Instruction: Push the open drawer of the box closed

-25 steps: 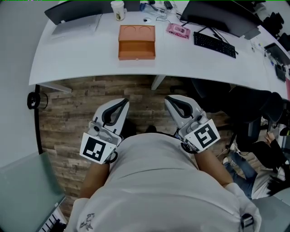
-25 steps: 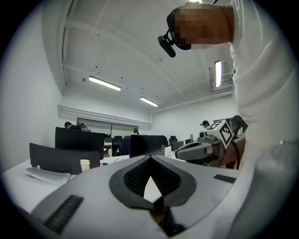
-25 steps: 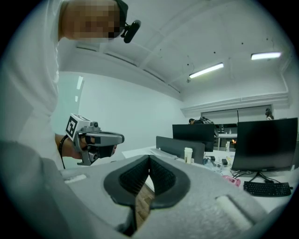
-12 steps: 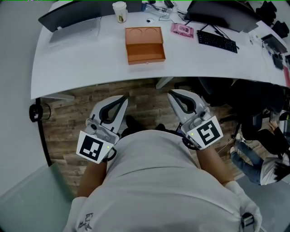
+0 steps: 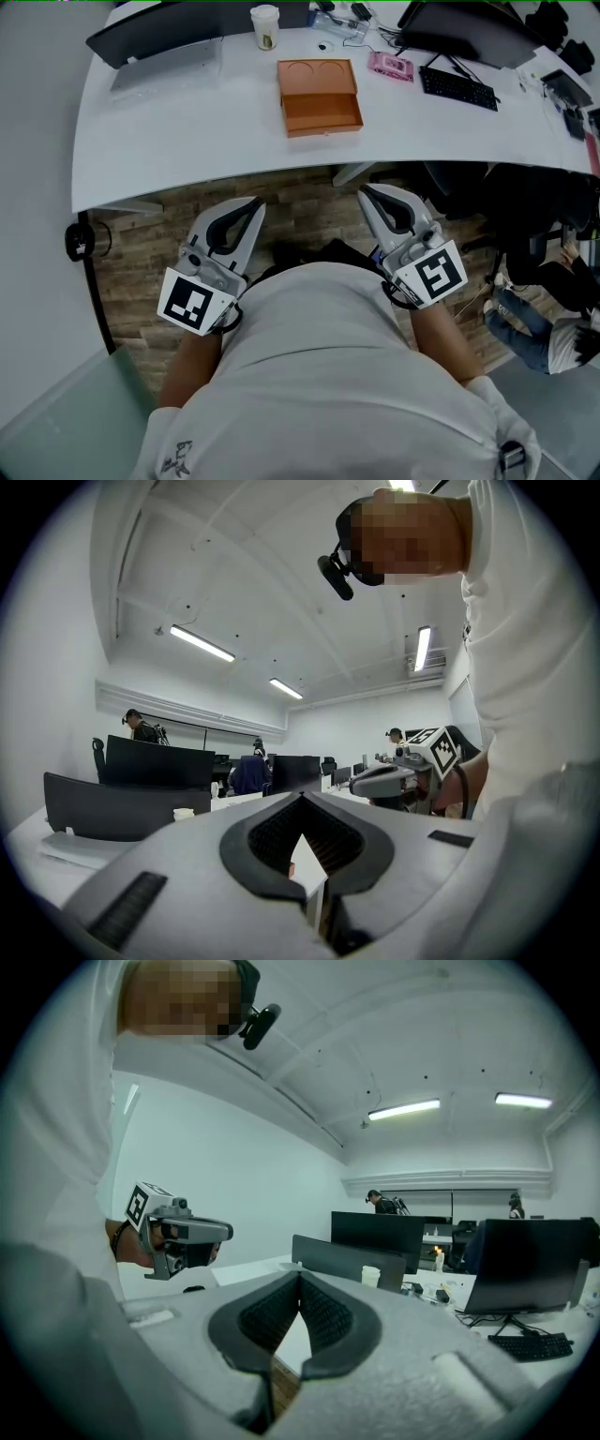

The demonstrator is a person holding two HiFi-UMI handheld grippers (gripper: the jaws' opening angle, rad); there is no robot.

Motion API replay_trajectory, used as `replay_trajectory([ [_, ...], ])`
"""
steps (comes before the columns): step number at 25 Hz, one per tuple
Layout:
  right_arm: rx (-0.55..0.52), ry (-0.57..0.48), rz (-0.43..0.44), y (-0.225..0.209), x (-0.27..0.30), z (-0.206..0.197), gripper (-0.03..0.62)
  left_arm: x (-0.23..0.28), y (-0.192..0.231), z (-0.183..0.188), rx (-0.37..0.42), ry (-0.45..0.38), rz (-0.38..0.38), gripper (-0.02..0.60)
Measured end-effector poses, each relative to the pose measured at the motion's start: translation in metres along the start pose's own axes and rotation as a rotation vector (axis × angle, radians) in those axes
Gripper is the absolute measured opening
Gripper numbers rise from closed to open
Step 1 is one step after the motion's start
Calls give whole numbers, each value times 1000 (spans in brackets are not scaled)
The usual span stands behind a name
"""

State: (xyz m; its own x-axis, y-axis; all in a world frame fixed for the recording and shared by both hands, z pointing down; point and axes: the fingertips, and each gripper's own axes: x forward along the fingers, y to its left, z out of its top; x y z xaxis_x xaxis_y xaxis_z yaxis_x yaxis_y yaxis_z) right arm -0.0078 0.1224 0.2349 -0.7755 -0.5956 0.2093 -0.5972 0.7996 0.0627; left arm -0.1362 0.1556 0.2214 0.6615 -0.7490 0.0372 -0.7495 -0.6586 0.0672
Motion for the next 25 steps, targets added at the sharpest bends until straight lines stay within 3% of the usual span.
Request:
replay_trajectory([
  [16,18,5,24,-3,30,-10,3,-11,24,-14,-4,43,35,0],
  [25,39,19,49,-26,59,-17,2,14,46,-21,-17,75,44,-1],
])
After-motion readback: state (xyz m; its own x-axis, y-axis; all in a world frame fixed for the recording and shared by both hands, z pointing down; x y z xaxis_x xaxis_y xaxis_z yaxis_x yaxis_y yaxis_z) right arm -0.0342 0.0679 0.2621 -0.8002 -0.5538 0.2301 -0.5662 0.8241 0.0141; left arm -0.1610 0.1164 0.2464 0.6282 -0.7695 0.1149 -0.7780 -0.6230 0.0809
